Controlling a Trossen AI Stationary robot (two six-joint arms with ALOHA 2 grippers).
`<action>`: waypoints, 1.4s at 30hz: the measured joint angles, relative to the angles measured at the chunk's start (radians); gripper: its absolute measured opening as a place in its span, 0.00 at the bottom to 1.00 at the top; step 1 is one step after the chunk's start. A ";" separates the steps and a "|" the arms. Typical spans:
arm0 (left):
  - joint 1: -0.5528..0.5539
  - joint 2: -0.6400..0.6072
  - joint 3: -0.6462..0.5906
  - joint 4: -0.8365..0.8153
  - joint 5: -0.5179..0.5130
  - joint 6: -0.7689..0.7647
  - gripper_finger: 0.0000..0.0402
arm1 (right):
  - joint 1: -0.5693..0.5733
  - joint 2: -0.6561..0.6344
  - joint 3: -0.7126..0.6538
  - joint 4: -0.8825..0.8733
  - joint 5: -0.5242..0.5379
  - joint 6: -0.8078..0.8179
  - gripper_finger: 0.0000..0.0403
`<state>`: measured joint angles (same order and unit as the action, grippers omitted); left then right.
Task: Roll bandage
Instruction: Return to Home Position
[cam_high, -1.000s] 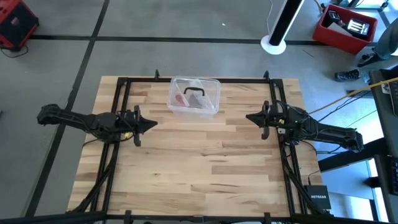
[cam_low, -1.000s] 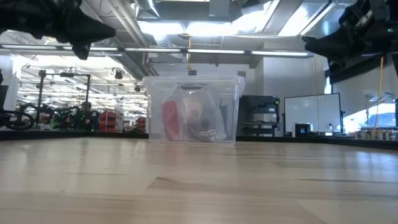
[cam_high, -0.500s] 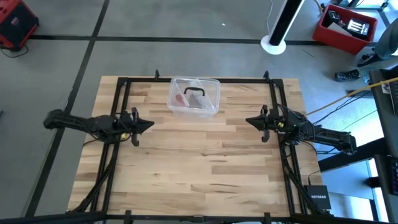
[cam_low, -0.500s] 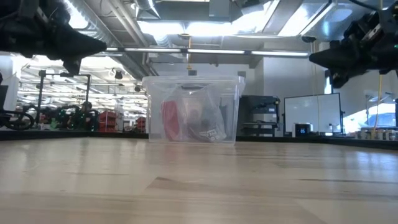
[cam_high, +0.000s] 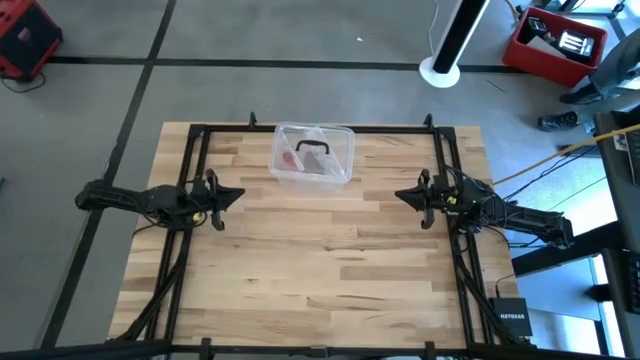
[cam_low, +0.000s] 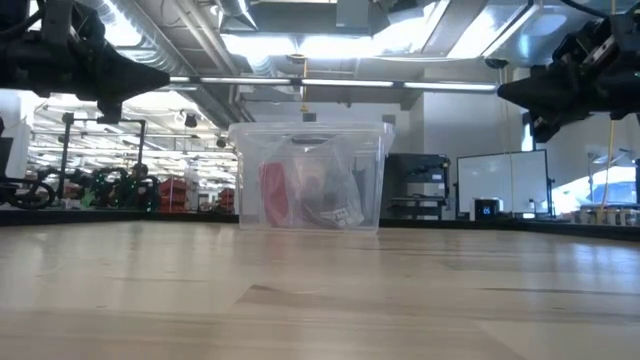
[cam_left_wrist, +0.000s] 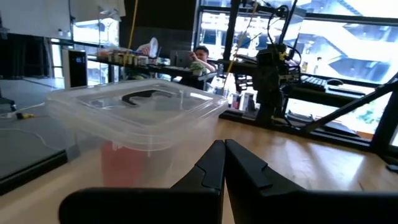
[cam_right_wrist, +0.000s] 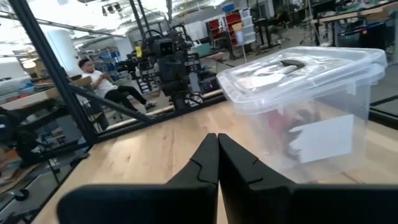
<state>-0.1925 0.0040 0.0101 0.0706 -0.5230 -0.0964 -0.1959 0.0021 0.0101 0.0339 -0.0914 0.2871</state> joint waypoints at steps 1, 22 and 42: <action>0.000 0.000 0.000 0.000 -0.007 0.001 0.01 | 0.000 0.000 0.000 -0.001 0.003 -0.002 0.02; 0.000 0.002 0.000 -0.001 -0.009 -0.026 0.01 | -0.001 0.009 -0.002 -0.004 0.012 -0.004 0.02; 0.000 0.002 0.000 -0.002 -0.009 -0.026 0.01 | -0.001 0.009 -0.003 -0.005 0.013 -0.005 0.02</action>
<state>-0.1925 0.0059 0.0097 0.0689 -0.5323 -0.1226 -0.1967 0.0109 0.0071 0.0292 -0.0789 0.2825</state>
